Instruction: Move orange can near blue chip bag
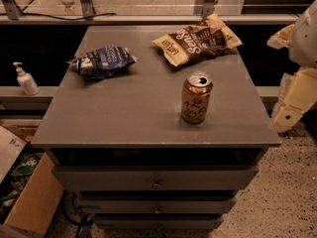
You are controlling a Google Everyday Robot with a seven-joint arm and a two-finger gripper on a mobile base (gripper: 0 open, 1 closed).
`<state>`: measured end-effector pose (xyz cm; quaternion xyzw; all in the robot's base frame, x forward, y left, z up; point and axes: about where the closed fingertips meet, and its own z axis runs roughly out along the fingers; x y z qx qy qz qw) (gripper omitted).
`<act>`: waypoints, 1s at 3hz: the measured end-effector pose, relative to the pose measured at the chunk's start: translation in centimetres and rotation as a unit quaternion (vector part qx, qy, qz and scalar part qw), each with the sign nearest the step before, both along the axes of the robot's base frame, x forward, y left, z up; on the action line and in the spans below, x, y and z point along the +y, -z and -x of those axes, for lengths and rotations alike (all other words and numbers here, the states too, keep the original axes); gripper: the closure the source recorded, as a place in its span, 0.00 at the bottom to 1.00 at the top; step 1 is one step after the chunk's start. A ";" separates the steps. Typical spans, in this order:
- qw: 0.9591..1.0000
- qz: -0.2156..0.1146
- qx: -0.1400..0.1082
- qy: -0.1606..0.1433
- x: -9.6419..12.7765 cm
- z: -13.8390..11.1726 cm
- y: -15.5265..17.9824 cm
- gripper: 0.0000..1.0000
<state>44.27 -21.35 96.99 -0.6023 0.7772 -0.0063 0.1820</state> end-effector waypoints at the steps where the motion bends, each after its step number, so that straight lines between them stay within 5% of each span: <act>1: 0.998 -0.067 -0.004 0.002 0.4 -0.7 1.8 0.00; 2: 0.990 -0.143 -0.012 0.009 0.7 -1.7 3.5 0.00; 3: 0.974 -0.226 -0.019 0.001 0.9 -2.5 5.0 0.00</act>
Offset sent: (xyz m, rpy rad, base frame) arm 0.0298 0.0037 -0.0547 0.5120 -0.0486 -0.0465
